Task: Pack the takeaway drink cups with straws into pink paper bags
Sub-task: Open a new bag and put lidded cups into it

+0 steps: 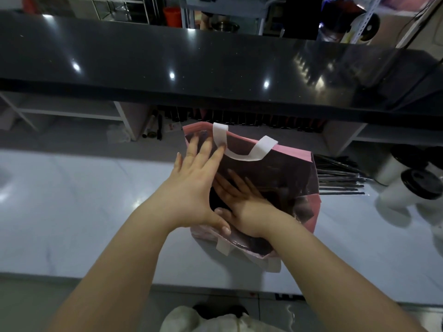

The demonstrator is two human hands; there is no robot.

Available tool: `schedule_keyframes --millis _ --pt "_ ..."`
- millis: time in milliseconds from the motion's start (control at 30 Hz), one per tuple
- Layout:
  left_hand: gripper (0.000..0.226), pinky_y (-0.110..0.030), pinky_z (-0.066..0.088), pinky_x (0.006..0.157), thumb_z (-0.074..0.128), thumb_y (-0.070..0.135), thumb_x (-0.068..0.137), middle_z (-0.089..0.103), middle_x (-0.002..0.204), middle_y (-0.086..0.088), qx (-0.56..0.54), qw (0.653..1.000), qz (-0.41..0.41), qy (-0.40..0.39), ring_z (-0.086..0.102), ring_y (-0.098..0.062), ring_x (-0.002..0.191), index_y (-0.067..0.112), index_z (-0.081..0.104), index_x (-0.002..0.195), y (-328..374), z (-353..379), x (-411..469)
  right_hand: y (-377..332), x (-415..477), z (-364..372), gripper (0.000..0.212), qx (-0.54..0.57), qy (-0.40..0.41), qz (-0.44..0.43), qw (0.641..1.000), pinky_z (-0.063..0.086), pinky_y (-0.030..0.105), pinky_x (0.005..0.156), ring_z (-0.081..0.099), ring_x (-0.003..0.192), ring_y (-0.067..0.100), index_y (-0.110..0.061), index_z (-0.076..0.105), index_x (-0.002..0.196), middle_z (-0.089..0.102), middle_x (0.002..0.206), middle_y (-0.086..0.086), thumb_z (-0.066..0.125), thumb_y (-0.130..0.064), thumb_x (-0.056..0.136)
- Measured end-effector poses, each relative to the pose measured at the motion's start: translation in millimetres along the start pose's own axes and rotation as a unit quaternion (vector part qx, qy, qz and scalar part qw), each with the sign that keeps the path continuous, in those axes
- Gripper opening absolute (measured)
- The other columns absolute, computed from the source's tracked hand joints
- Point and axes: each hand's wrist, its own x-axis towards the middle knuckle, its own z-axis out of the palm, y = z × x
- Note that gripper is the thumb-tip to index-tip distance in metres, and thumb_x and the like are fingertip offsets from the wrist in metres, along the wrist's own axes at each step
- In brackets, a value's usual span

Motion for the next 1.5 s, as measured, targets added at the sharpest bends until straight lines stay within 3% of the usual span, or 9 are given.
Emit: schedule_keyframes --millis 233,433,500,567,633,733,867,1167,1500 --pt "0.146 -0.047 -0.008 0.119 0.077 0.073 0.049 -0.039 0.15 0.017 0.001 1.0 0.004 0.027 -0.044 -0.01 0.136 0.033 -0.021 0.15 -2.5 9.0 -3.3 4.1 8.9 2.6 0.07 0.004 -0.037 0.046 0.998 -0.009 0.047 0.119 -0.031 0.143 0.017 -0.031 -0.017 0.152 -0.03 0.155 -0.017 0.026 -0.052 0.101" --pt "0.123 -0.046 0.005 0.121 0.062 0.081 0.063 -0.006 0.163 0.006 -0.011 0.997 -0.01 0.079 -0.019 -0.014 0.147 0.028 0.001 0.156 -2.2 8.8 -1.2 0.4 4.5 -20.4 0.073 -0.012 -0.084 0.049 0.995 -0.006 0.048 0.119 -0.025 0.145 0.018 -0.032 -0.017 0.152 -0.027 0.157 -0.015 0.032 -0.049 0.101" --pt "0.113 -0.042 0.014 0.119 0.061 0.077 0.069 0.008 0.162 0.003 -0.003 0.995 -0.017 0.103 -0.002 -0.014 0.146 0.026 0.009 0.156 -1.0 5.6 0.7 -1.0 -0.8 -41.0 0.073 0.034 -0.086 0.048 0.995 0.003 0.047 0.12 -0.011 0.149 0.017 -0.035 -0.008 0.153 -0.013 0.161 -0.013 0.038 -0.05 0.099" --pt "0.098 -0.042 0.021 0.116 0.056 0.073 0.076 0.022 0.159 0.001 0.027 0.992 -0.026 0.12 0.011 -0.017 0.144 0.026 0.018 0.154 1.1 0.8 2.5 -3.6 -8.5 -64.6 0.07 0.092 -0.062 0.05 0.993 0.025 0.044 0.116 0.019 0.146 0.02 -0.038 0.011 0.153 0.016 0.161 -0.007 0.048 -0.052 0.096" --pt "0.084 -0.043 0.026 0.111 0.046 0.072 0.081 0.032 0.154 0.004 0.063 0.988 -0.033 0.136 0.021 -0.02 0.141 0.029 0.028 0.15 3.5 -4.3 2.8 -5.1 -19.8 -85.0 0.062 0.121 -0.029 0.055 0.991 0.041 0.036 0.102 0.043 0.13 0.018 -0.041 0.031 0.147 0.041 0.149 -0.006 0.056 -0.05 0.092" --pt "0.061 -0.041 0.029 0.102 0.04 0.065 0.086 0.051 0.139 0.008 0.064 0.983 -0.029 0.169 0.037 -0.017 0.132 0.033 0.048 0.138 8.4 -10.9 0.3 -2.4 -42.1 -105.6 0.045 0.142 0.0 0.083 0.986 0.044 0.021 0.079 0.056 0.106 0.006 -0.045 0.052 0.131 0.059 0.122 -0.017 0.064 -0.046 0.088" --pt "0.033 -0.037 0.03 0.093 0.054 0.047 0.091 0.06 0.116 0.011 0.06 0.978 0.005 0.199 0.047 -0.017 0.116 0.036 0.06 0.121 20.3 -19.8 4.9 -3.2 -60.2 -114.8 0.031 0.139 0.087 0.127 0.978 0.052 0.026 0.081 0.059 0.091 -0.002 -0.041 0.063 0.116 0.064 0.1 -0.023 0.07 -0.037 0.085" --pt "0.032 -0.037 0.037 0.088 0.055 0.031 0.092 0.055 0.123 0.003 0.039 0.98 0.11 0.161 0.048 -0.023 0.113 0.028 0.059 0.124 83.5 -21.2 49.1 17.9 -114.7 -119.1 0.037 0.098 0.301 0.207 0.926 0.051 0.04 0.087 0.056 0.102 0.012 -0.029 0.066 0.112 0.063 0.103 -0.012 0.058 -0.006 0.084" --pt "0.031 -0.04 0.044 0.086 0.057 0.019 0.089 0.059 0.114 -0.001 -0.043 0.972 0.197 0.121 0.053 -0.027 0.102 0.025 0.06 0.12 194.8 32.8 68.6 48.1 -227.1 -65.9 0.033 0.093 0.356 0.398 0.84 0.034 0.022 0.089 0.047 0.115 0.008 -0.028 0.063 0.118 0.059 0.122 -0.011 0.066 -0.015 0.088"
